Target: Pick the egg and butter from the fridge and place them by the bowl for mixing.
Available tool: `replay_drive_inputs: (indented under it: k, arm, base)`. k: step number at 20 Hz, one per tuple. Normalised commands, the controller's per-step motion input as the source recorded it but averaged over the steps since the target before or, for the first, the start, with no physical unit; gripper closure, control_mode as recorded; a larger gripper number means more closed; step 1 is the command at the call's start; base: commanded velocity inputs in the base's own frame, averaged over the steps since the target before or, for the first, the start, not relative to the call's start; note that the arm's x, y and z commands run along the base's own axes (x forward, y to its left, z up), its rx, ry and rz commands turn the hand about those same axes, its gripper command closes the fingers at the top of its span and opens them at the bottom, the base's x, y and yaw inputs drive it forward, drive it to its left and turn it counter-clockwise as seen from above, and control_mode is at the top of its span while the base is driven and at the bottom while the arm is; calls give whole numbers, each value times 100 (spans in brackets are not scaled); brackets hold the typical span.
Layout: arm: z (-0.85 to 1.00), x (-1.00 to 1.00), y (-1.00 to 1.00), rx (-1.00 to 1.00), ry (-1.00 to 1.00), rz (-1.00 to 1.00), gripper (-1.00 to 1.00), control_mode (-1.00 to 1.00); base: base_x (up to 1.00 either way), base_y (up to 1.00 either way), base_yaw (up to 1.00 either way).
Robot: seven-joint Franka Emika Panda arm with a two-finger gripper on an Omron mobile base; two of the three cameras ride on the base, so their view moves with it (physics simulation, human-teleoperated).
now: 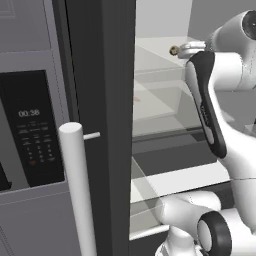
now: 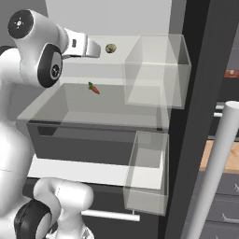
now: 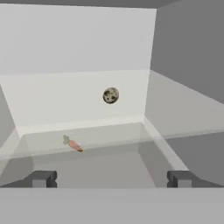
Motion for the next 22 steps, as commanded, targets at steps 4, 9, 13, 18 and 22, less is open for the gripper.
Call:
replay_drive_inputs:
  k: [4,9,13,18,22]
  arm:
    - [-12,91,-2,0,0,0,-100,-100]
    - [11,73,-11,1,1,0,-100,-100]
    - [47,31,-1,3,7,0,-100,-100]
    - [0,2,0,0,0,0,-100,-100]
    - [-1,24,0,0,9,0,-100,-100]
  base:
    - [0,0,0]
    - [0,0,0]
    - [0,0,0]
    - [0,0,0]
    - [0,0,0]
